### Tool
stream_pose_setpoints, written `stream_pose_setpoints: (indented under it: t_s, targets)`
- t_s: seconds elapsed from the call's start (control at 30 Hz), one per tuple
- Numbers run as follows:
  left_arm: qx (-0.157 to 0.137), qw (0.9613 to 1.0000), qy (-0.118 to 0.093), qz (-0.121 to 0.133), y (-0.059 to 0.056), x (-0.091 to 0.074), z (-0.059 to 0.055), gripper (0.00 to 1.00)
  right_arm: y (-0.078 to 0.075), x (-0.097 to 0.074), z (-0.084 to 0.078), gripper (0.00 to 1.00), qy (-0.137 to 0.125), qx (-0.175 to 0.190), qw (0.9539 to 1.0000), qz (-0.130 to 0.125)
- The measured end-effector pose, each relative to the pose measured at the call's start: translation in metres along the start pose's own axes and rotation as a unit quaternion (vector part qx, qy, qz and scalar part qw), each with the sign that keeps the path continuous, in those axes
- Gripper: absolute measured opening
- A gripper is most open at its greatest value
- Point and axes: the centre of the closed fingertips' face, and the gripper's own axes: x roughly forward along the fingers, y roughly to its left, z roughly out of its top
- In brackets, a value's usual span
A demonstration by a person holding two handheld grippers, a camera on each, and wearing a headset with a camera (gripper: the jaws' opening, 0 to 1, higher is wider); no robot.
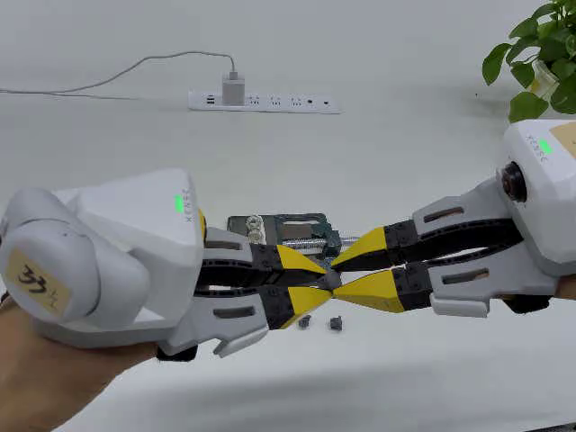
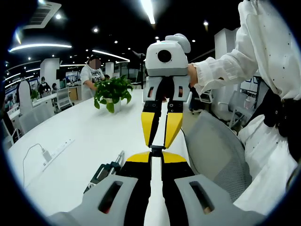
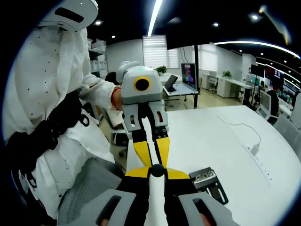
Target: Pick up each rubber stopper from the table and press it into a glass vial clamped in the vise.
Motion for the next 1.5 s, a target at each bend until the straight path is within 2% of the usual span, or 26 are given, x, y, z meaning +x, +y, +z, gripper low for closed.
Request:
stream_pose_setpoints:
  t_s: [0.37,0.8,0.97,1.1,1.2,1.47,1.5]
  targets:
    - [0.011,0.9998,0.005,-0.015,-0.003,-0.002,-0.003,0.03,0.001,0.003,-0.002,0.05,0.009,0.003,0.9999,0.013]
    - [0.019,0.9998,0.003,-0.009,0.0,-0.007,-0.007,0.04,0.0,0.01,-0.001,0.05,0.014,0.008,0.9998,0.014]
    - [0.013,0.9999,-0.001,-0.005,0.001,-0.01,-0.009,0.05,-0.002,0.012,-0.001,0.05,0.015,0.012,0.9997,0.015]
    - [0.002,1.0,-0.007,0.003,0.002,-0.011,-0.011,0.14,-0.003,0.015,0.001,0.05,0.016,0.018,0.9996,0.016]
    - [-0.002,0.9999,-0.009,0.008,0.003,-0.014,-0.012,0.15,-0.004,0.017,0.001,0.05,0.019,0.018,0.9995,0.019]
    - [-0.011,0.9995,-0.008,0.029,0.013,-0.025,-0.019,0.2,-0.014,0.018,0.008,0.05,0.019,0.022,0.9995,0.016]
    - [-0.012,0.9993,-0.005,0.035,0.014,-0.027,-0.021,0.21,-0.02,0.017,0.007,0.05,0.019,0.023,0.9995,0.012]
